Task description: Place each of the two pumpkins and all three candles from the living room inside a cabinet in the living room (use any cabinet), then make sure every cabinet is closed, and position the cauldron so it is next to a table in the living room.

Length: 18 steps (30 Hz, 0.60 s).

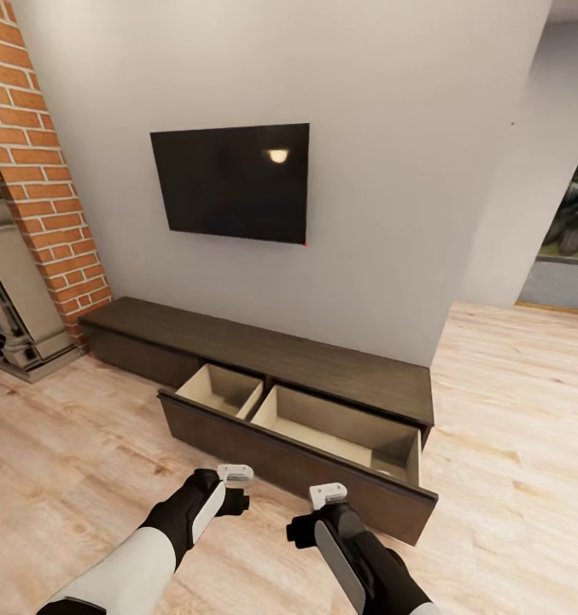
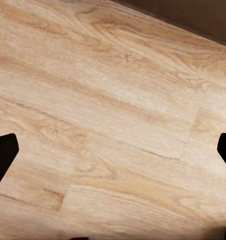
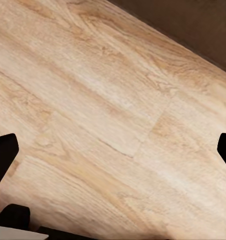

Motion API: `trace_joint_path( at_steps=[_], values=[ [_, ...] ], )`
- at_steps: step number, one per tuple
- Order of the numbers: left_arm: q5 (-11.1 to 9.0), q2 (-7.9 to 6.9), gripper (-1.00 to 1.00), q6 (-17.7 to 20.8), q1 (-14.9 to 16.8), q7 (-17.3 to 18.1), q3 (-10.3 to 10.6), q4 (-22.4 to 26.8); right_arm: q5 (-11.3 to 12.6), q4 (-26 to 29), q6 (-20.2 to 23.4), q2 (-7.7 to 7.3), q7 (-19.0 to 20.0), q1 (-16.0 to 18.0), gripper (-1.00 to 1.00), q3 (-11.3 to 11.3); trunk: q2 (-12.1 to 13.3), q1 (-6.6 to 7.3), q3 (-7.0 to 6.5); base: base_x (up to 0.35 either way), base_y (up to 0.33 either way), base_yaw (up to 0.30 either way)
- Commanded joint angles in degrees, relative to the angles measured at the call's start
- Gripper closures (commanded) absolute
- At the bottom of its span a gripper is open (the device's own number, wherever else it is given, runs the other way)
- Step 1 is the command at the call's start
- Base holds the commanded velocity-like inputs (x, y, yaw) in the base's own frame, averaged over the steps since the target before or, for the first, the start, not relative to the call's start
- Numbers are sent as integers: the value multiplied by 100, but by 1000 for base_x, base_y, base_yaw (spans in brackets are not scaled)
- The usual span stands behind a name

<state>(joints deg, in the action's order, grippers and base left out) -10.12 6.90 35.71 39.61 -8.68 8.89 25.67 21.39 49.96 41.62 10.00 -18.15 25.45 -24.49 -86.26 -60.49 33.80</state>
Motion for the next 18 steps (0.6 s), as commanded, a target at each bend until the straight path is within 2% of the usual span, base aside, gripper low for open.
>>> trace_joint_path(
  at_steps=[1, 7, 18],
  values=[
    [-61, -5, -100, 23, 3, -46, 41, 9, 58, 5, 12, 0, -55, 4, -100, -13, -3, 0, 6, -7, -4, 66],
    [-61, -5, -100, 23, 3, -46, 49, 9, 58, 5, 12, 0, -59, 4, -100, -27, -3, 0, 9, -78, -57, 215],
    [-61, -5, -100, 23, 3, -46, 60, 9, 58, 5, 12, 0, -65, 4, -100, -38, -3, 0, 37, -131, -212, 274]
  ],
)
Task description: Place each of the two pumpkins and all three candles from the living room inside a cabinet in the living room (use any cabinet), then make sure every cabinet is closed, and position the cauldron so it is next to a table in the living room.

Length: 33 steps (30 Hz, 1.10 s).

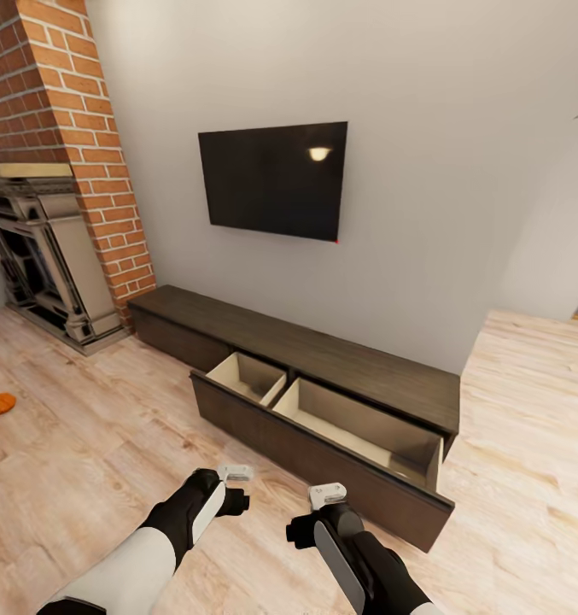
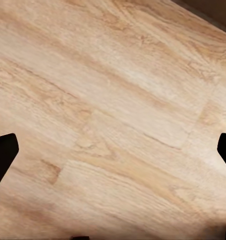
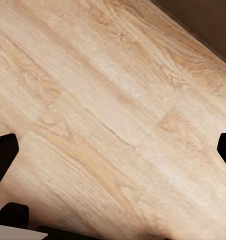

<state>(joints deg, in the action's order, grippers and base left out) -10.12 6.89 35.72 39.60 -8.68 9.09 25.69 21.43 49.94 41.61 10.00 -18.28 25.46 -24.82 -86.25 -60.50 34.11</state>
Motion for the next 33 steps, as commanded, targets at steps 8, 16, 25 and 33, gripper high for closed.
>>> trace_joint_path(
  at_steps=[8, 16, 25, 33],
  values=[
    [-61, -3, -100, 22, 4, -46, 40, 6, 54, 7, 14, 0, -52, 3, -100, -7, -3, 1, 33, -26, -50, 275],
    [-61, -3, -100, 22, 4, -46, 40, 6, 54, 7, 14, 0, -52, 3, -100, -80, -3, 1, 65, -2, -4, 260],
    [-61, -3, -100, 22, 4, -47, 40, 6, 53, 15, 14, 0, -54, 3, -100, -214, -3, 1, 118, 0, 0, 123],
    [-61, -3, -100, 22, 4, -47, 40, 6, 54, 16, -201, 0, -60, 2, -100, -517, -3, 1, 120, -46, -2, 39]
  ],
)
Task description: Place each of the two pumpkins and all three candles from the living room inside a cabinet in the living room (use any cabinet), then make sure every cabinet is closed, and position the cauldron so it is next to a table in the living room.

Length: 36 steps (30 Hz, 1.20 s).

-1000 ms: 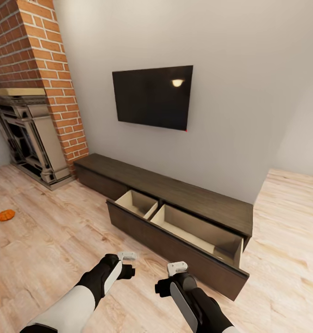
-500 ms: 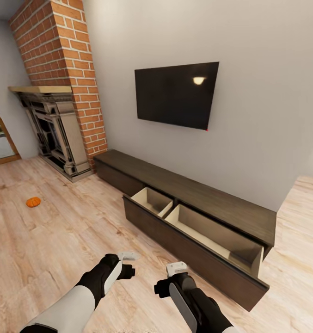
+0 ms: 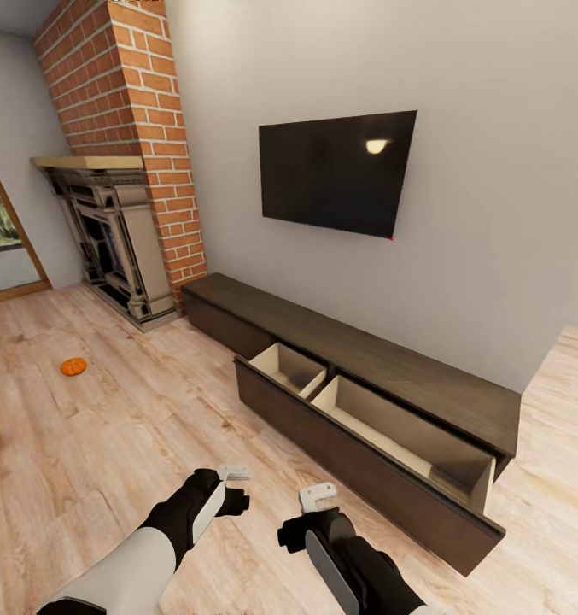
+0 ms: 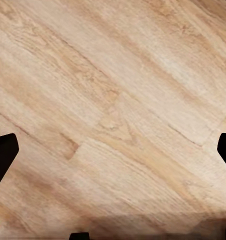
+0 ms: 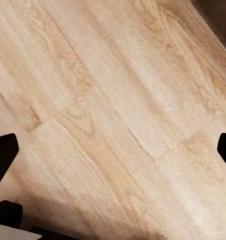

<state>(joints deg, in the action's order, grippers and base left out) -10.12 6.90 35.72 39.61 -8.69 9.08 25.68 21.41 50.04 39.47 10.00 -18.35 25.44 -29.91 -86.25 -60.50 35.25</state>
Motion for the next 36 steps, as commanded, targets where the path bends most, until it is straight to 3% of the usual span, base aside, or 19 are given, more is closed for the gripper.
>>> trace_joint_path(
  at_steps=[1, 7, 36],
  values=[
    [-61, -4, -100, 22, 3, -45, 41, 7, 56, 6, 2, 0, -54, 4, -100, -14, -3, 2, 5, -85, -11, 198],
    [-66, 2, -100, 22, 3, -47, 34, 7, 56, 6, -16, 0, -60, 2, -100, -22, -3, 2, 4, -28, -4, 256],
    [-78, 13, -100, 40, 12, -98, -2, -40, 56, -1, -146, 0, -61, 0, -100, -81, 1160, 639, -569, -20, 0, 279]
  ],
)
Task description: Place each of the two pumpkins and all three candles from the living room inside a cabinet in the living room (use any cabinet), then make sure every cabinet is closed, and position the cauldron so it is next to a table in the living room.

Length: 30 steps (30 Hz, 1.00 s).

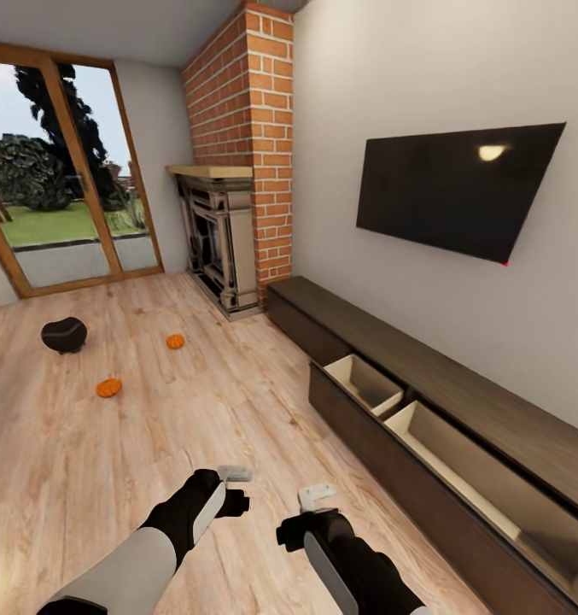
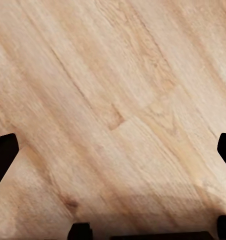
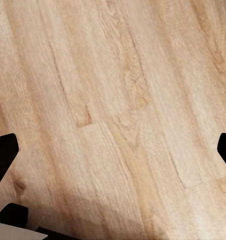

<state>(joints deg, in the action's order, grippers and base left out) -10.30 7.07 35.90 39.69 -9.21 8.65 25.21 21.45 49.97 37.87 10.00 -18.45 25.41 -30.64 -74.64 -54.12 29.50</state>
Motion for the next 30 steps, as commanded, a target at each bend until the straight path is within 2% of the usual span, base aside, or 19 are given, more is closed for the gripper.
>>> trace_joint_path(
  at_steps=[1, 5, 8, 12, 20, 30],
  values=[
    [-60, -4, -100, 22, 3, -46, 41, 5, 52, 6, -3, 0, -54, 3, -100, -71, 38, 23, -18, -3, 0, 268],
    [-60, -9, -100, 22, 3, -46, 41, 2, 52, 5, -27, 0, -56, 3, -100, -273, 199, 110, -109, -2, 0, 267],
    [-60, -11, -100, 22, 3, -46, 40, 1, 52, 4, -32, 0, -59, 1, -100, -321, 319, 176, -178, -3, 0, 266],
    [-60, -12, -100, 22, 3, -46, 34, -1, 52, 4, -33, 0, -59, 0, -100, -337, 479, 264, -270, -130, 1, 266],
    [-60, -6, -100, 22, 3, -46, 32, -7, 52, 7, -34, 0, -62, 1, -100, -346, 800, 440, -444, -294, 55, 265],
    [-60, -4, -100, 22, 3, -46, 32, -16, 53, 12, -34, 0, -62, -1, -100, -344, 1201, 660, -651, -283, 60, 129]
  ],
)
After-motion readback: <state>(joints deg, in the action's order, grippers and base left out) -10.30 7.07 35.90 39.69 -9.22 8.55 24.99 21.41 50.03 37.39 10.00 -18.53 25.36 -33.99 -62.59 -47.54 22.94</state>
